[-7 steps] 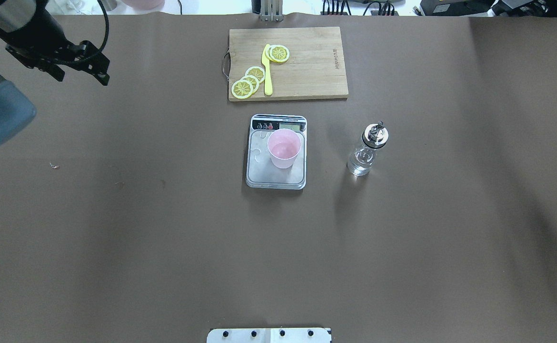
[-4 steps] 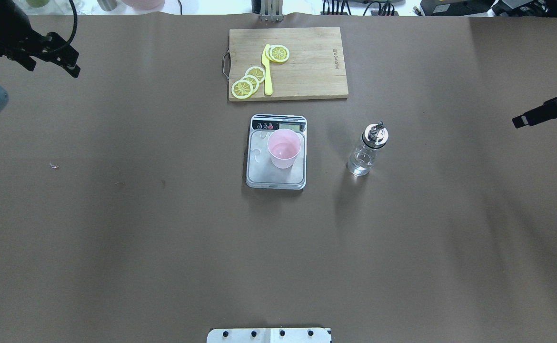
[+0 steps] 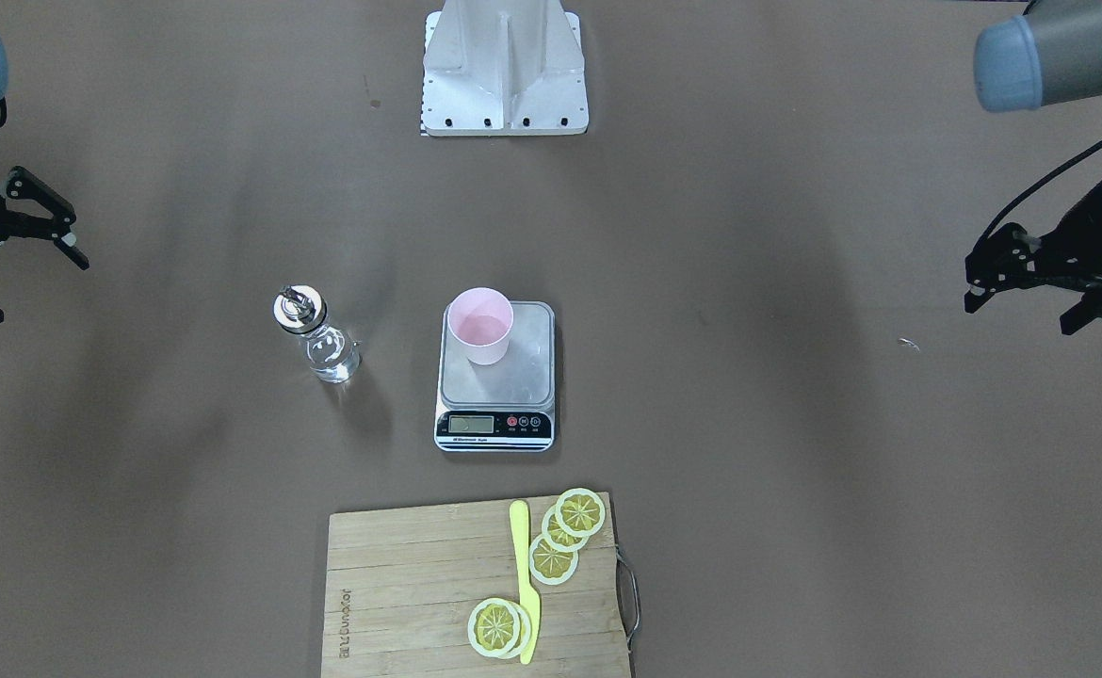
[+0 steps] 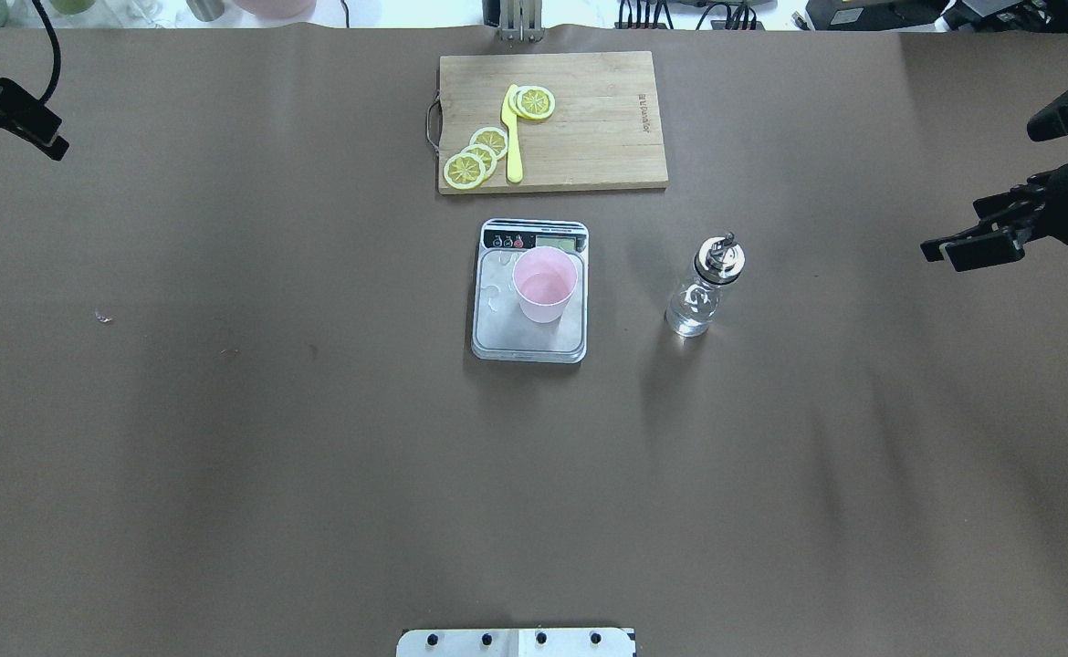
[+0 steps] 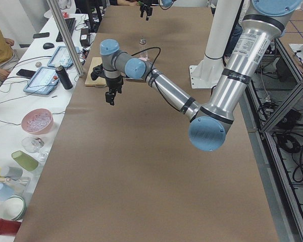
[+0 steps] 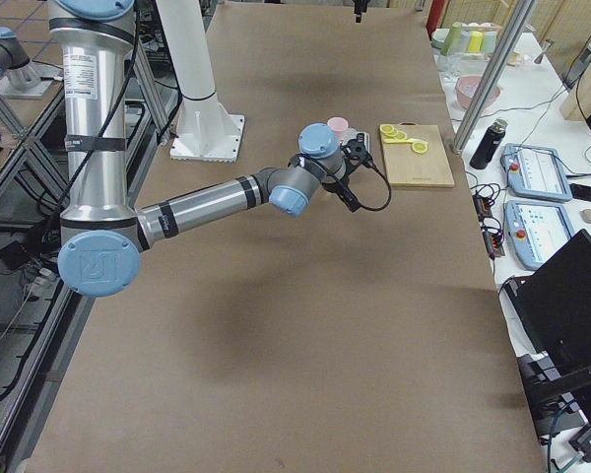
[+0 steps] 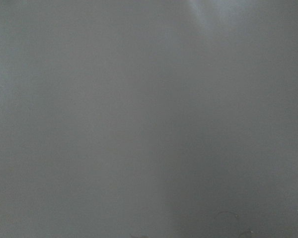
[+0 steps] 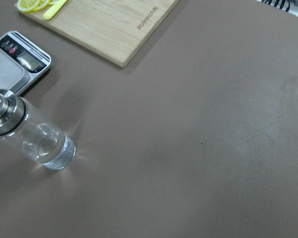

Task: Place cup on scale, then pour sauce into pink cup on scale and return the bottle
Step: 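Withdraw the left arm away while the right arm moves in, then move the right gripper toward the glass sauce dispenser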

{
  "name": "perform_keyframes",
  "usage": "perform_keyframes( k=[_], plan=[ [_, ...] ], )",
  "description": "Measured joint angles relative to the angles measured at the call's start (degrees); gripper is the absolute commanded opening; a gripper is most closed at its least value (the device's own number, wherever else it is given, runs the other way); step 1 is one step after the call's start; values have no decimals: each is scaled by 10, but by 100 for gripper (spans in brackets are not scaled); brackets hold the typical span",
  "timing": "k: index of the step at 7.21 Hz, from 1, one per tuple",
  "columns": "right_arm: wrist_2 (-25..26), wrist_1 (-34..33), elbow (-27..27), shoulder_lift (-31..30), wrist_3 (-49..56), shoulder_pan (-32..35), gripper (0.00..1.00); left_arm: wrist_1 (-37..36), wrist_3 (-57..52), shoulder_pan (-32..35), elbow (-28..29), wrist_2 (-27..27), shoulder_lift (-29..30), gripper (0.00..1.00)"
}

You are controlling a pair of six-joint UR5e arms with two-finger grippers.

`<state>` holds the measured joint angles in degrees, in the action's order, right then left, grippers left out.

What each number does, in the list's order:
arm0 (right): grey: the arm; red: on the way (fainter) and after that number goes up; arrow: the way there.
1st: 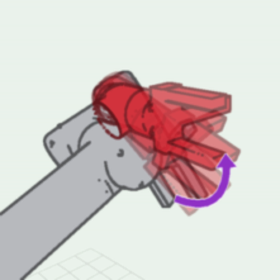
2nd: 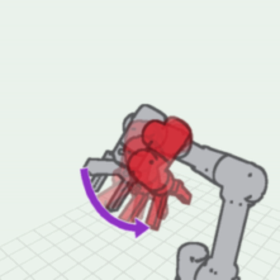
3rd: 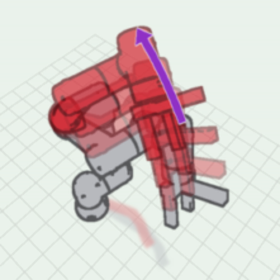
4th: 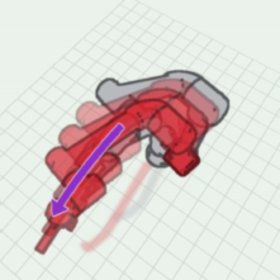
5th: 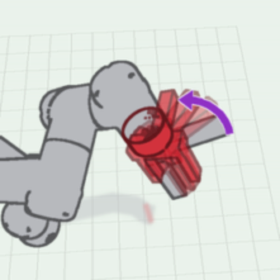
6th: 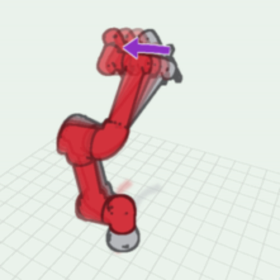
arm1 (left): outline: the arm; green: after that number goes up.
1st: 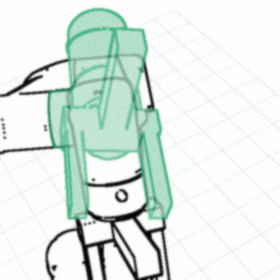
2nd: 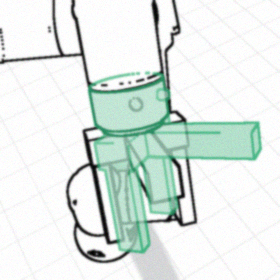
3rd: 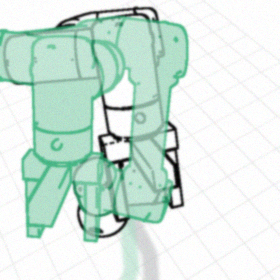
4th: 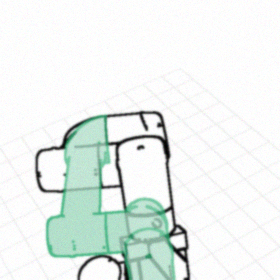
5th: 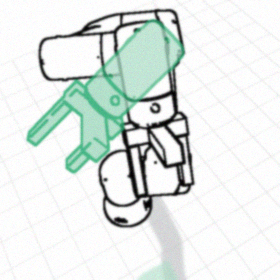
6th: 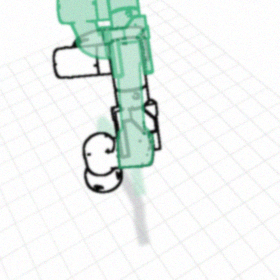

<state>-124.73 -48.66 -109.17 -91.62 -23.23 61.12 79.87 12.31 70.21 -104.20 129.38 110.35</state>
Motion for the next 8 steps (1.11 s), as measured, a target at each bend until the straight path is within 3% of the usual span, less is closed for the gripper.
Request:
perform_keyframes(
  k=[4, 8],
  plan=[
    [246, 169, -4, -26, -61, -158, 100, 5, -19, 4, 9, -1, -7, 99],
    [409, 214, -4, -39, -61, -313, 100, 4, -25, 13, 13, -1, -7, 99]
  ],
)
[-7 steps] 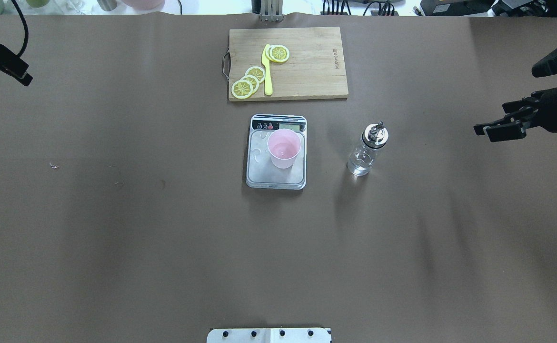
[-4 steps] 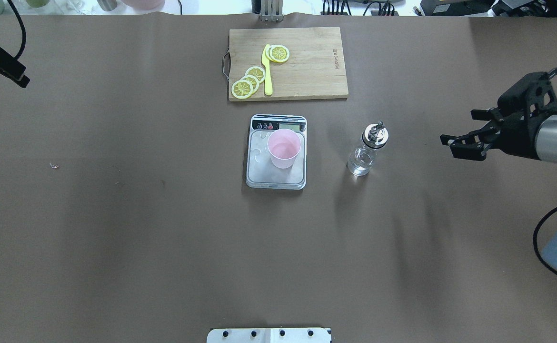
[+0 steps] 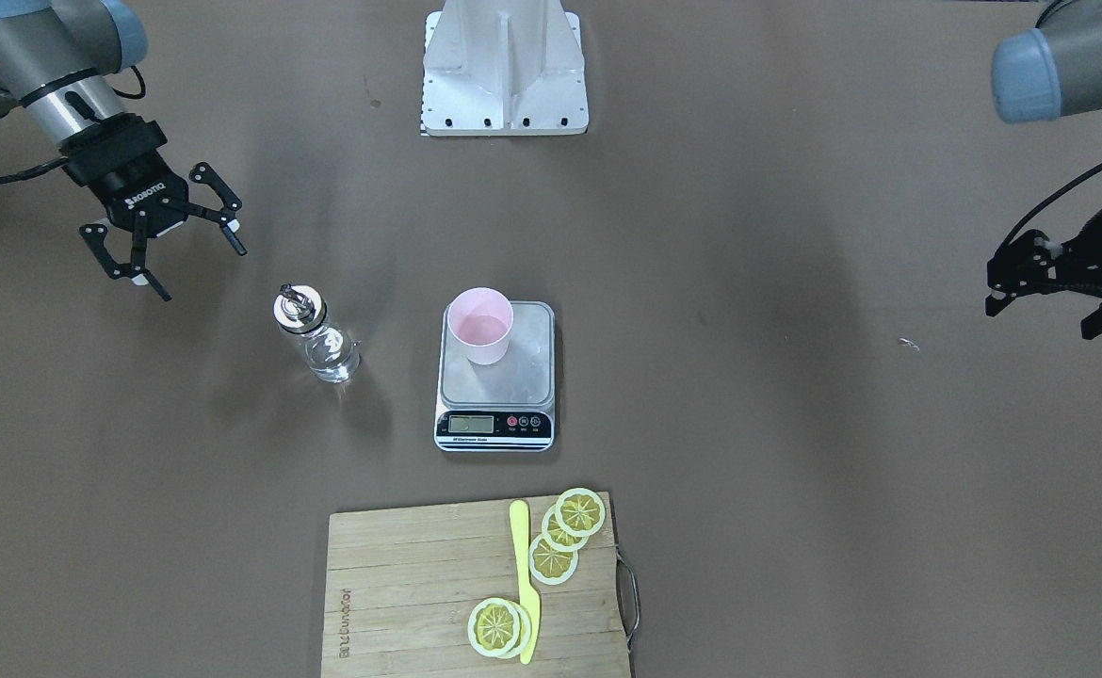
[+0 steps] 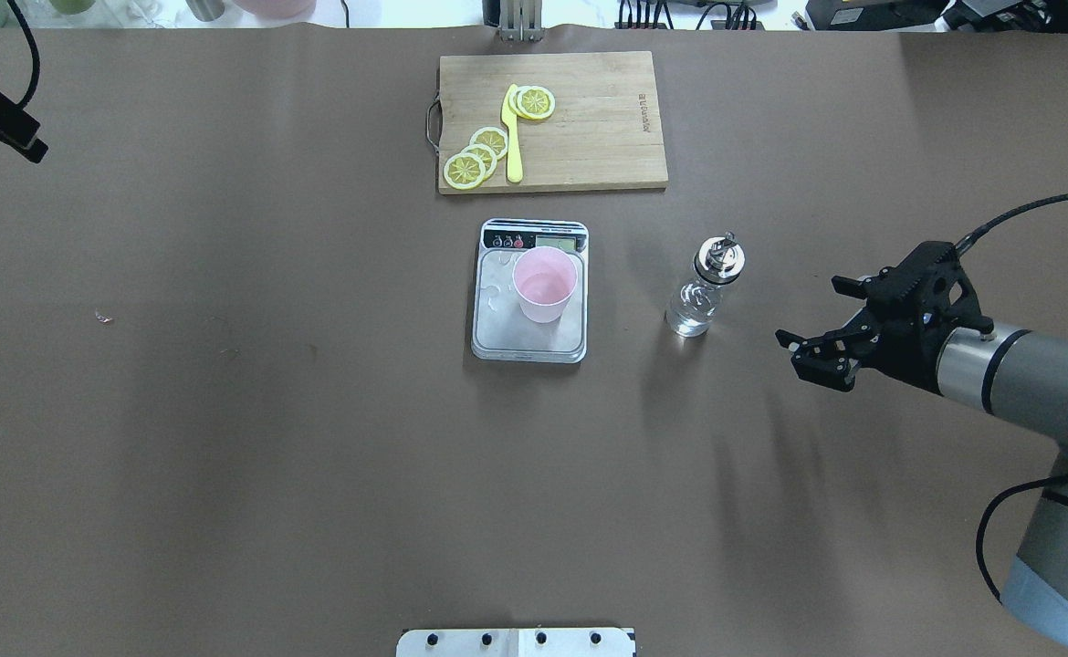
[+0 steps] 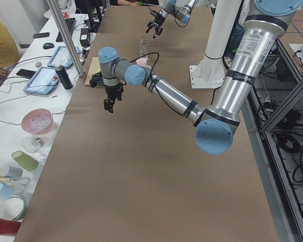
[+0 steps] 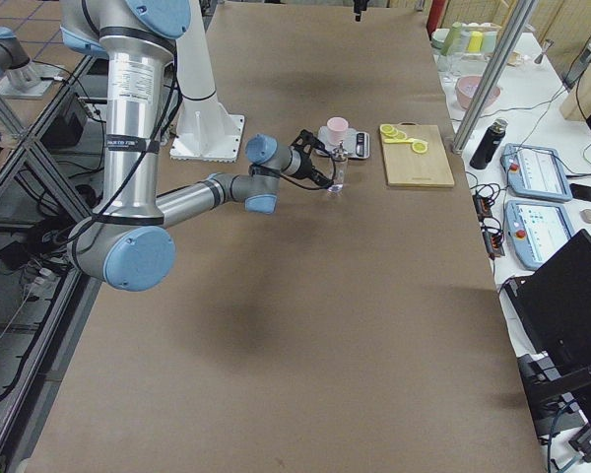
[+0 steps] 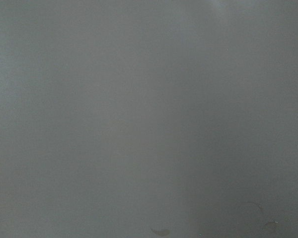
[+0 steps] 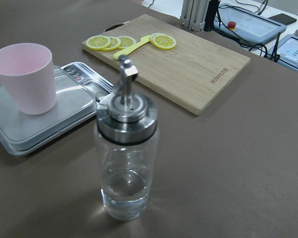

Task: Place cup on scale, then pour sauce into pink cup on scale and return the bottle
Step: 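Move the right gripper toward the glass sauce dispenser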

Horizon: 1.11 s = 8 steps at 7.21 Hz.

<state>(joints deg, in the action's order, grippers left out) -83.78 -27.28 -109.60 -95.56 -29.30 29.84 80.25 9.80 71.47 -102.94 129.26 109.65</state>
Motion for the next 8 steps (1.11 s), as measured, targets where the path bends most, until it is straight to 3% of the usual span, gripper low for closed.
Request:
perform_keyframes(
  k=[4, 8],
  plan=[
    [126, 2, 4, 14, -6, -94, 100, -1, 0, 4, 0, 0, 2, 99],
    [139, 4, 21, 53, -9, -99, 100, -1, 0, 4, 0, -2, 3, 99]
  ],
)
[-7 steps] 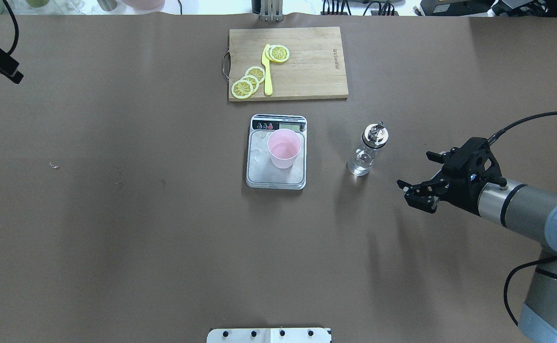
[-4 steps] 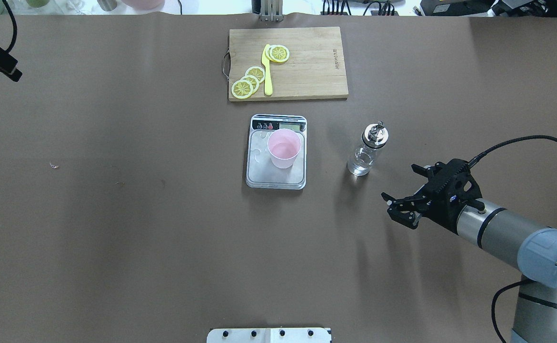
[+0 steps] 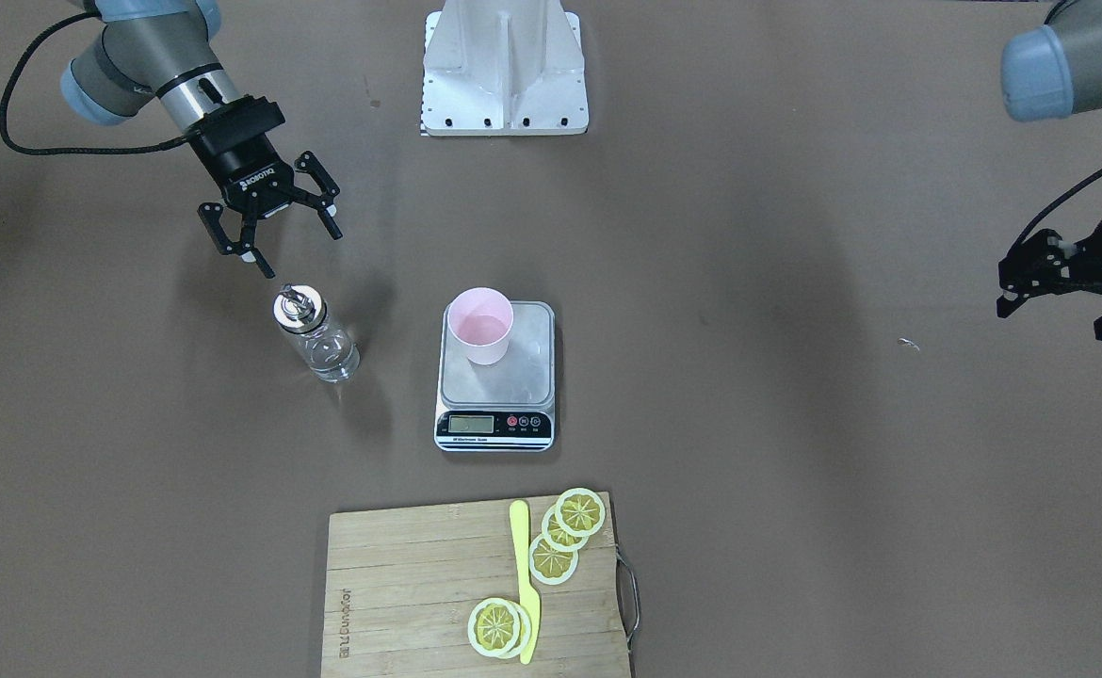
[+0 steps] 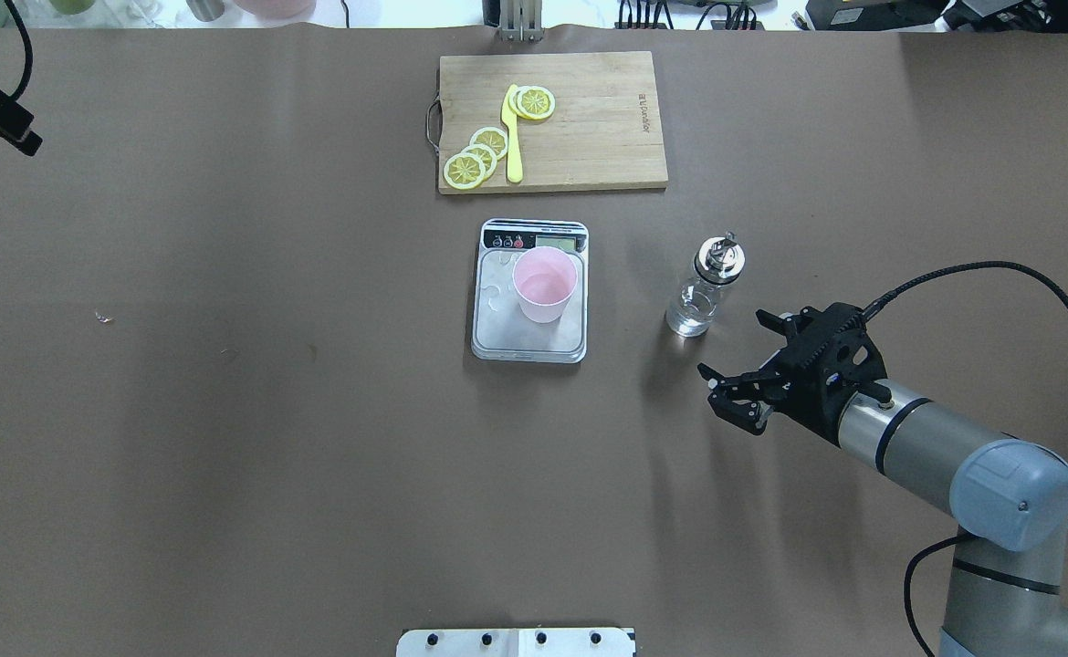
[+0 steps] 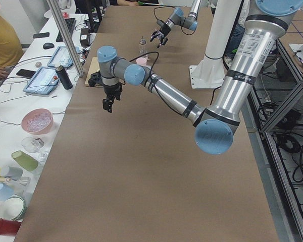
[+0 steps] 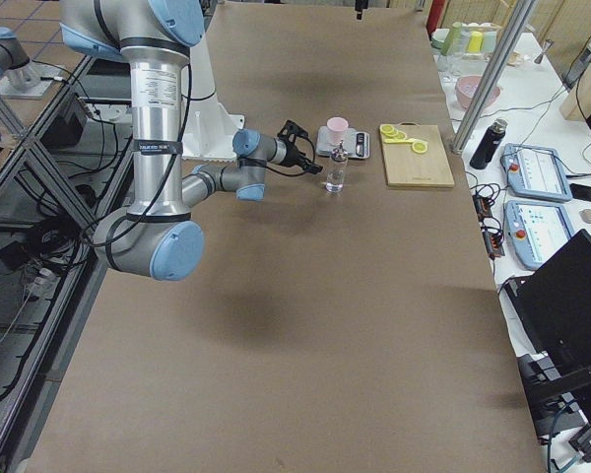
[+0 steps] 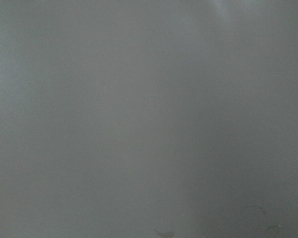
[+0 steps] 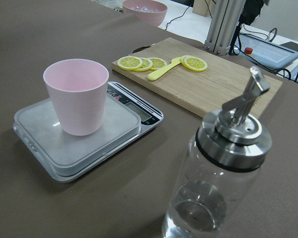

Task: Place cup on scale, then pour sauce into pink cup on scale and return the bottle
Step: 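Move the right gripper toward the glass sauce dispenser, then close the right gripper around the glass sauce dispenser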

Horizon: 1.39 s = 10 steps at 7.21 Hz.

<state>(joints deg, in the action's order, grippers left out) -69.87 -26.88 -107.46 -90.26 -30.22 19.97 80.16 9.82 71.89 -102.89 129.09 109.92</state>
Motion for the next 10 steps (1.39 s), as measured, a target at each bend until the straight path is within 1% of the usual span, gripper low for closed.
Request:
perform_keyframes(
  k=[3, 5, 8, 10],
  plan=[
    [0, 16, 7, -11, -49, 8, 100, 0, 0, 0, 1, -1, 0, 99],
    [3, 27, 26, 6, -90, 12, 100, 0, 0, 0, 1, -1, 0, 99],
    [3, 30, 57, 20, -104, 22, 100, 0, 0, 0, 1, -1, 1, 99],
    [14, 37, 83, 33, -105, 23, 100, 0, 0, 0, 1, -1, 2, 99]
  ],
)
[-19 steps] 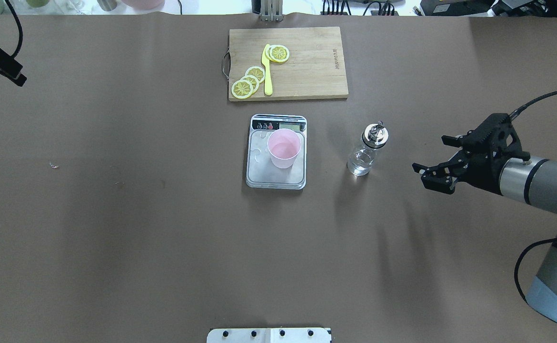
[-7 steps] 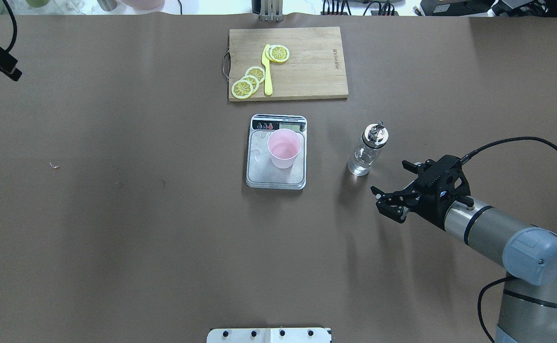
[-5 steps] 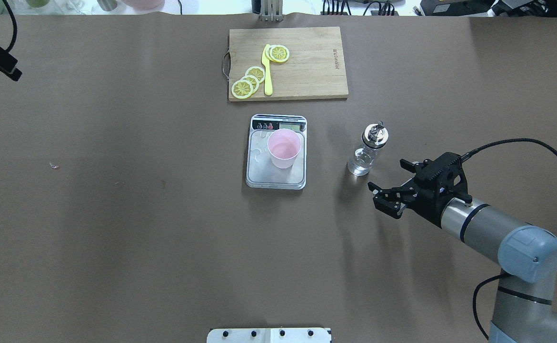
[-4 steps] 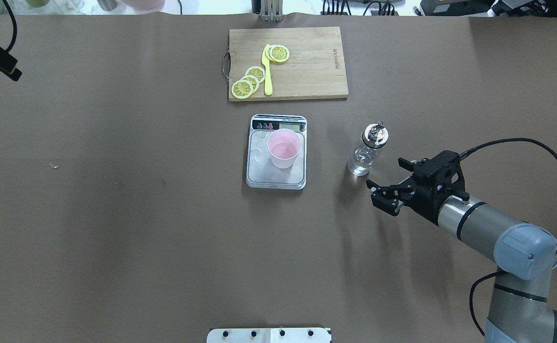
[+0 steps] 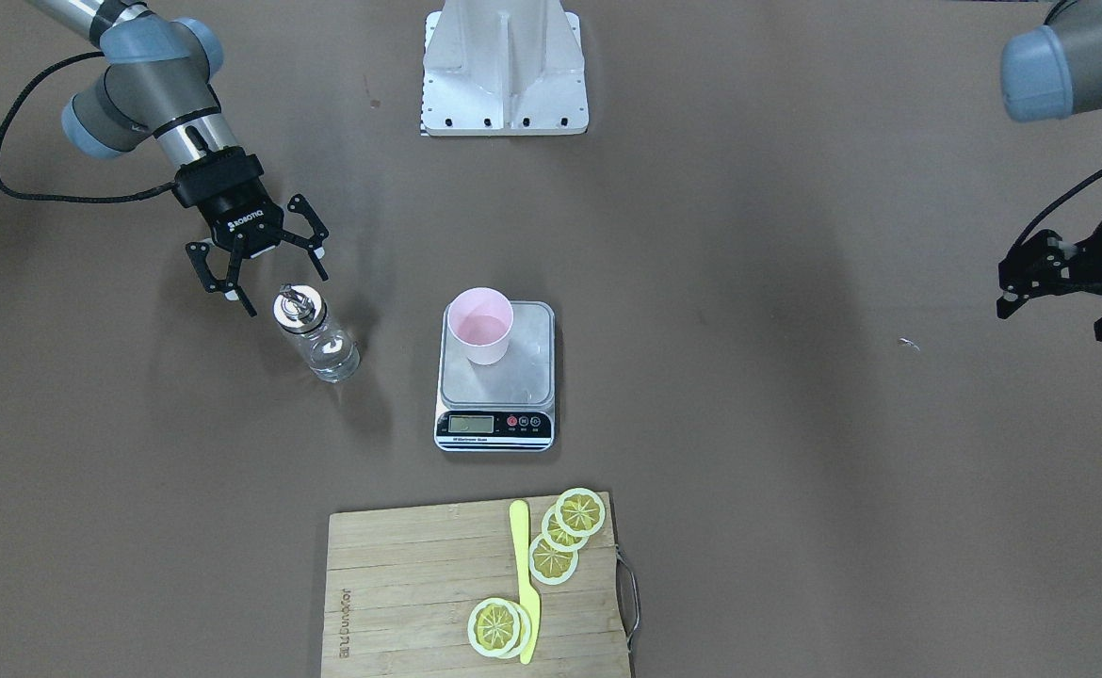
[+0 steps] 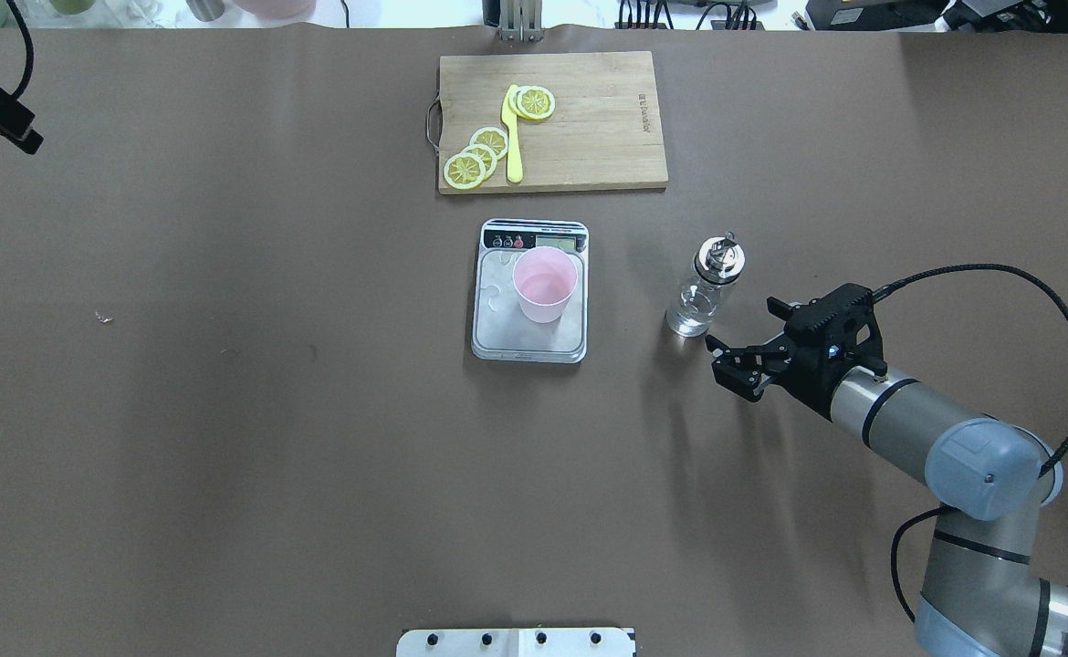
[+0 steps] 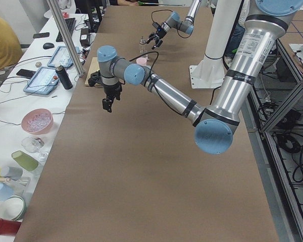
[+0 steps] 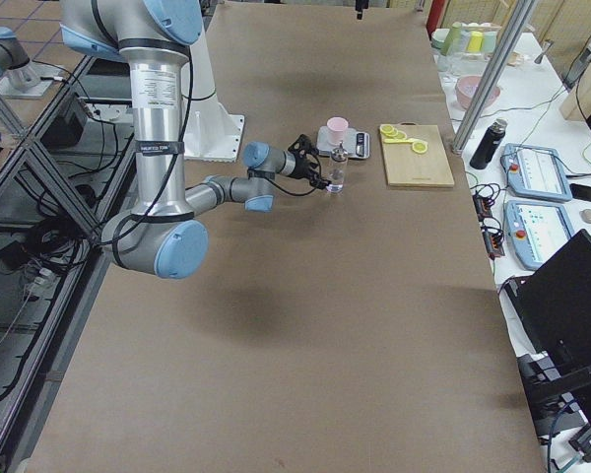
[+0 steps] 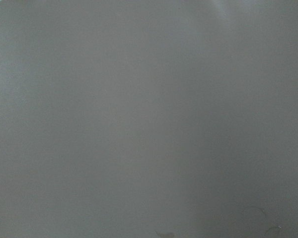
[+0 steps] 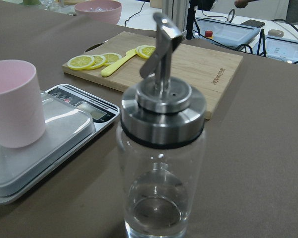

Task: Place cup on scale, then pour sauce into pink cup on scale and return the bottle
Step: 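Close the right gripper around the glass sauce dispenser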

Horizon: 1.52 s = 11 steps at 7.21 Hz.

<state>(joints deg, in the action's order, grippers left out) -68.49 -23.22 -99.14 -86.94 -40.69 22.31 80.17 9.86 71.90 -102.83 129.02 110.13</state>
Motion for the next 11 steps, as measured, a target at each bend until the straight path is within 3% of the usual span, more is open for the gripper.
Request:
perform_keyframes(
  k=[2, 11],
  plan=[
    [8, 15, 28, 23, 0, 0, 100, 0, 1, 0, -1, 0, 1, 99],
    [7, 26, 47, 46, 1, 17, 100, -1, 1, 0, -14, -2, 2, 99]
  ],
)
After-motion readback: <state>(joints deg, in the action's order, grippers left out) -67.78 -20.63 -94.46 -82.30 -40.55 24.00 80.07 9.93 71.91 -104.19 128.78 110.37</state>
